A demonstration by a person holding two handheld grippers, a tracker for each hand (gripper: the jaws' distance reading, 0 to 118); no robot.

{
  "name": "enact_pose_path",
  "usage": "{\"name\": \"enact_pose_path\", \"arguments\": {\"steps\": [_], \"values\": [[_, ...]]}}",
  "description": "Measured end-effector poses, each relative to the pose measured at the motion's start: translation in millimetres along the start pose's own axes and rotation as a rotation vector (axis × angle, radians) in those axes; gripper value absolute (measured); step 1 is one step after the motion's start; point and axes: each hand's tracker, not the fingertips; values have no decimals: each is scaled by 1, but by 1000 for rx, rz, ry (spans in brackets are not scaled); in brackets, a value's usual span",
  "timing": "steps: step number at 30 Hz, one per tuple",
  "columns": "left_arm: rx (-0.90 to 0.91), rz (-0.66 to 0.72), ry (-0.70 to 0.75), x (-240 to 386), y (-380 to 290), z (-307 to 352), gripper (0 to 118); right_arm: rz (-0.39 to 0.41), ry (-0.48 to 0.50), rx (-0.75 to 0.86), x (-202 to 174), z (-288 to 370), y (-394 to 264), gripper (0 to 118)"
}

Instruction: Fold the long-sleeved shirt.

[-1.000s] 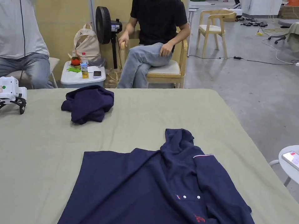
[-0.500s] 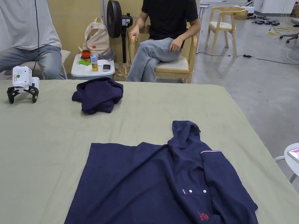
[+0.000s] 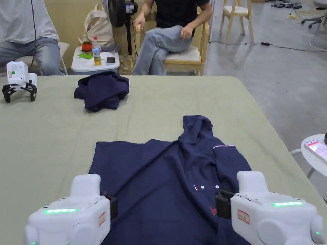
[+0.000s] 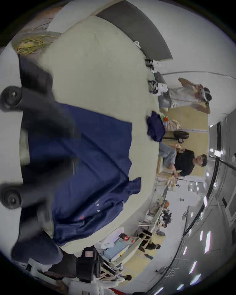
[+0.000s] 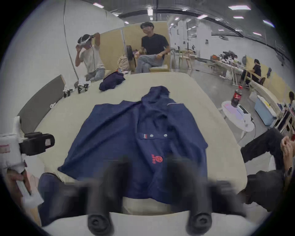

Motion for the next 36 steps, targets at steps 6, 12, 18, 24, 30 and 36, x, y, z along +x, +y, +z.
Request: {"name": "enact_pose_path", "arguments": {"steps": [6,12,18,24,30,36], "values": [[-56,-42,-25,20,-8,-25,0,64,-29,-82,-15,-24,-16,1],[-86,-30,-16,9,0,-53,0,35,-33,-141,-11,-56,-14,1],[-112,-36,-8,2,33,-94,0,44,-5,-184,10,-117,26,1],[-84,-64,0,-7,103,-146,0,31,51,-112,48,-220,188,1],[-46,-72,-8,-6,134,-187,0,26,62,-240,77,-358,325,96],[-81,-36,-47,-9,123,-219,0,91,-23,-400,76,-481,358,110]]}}
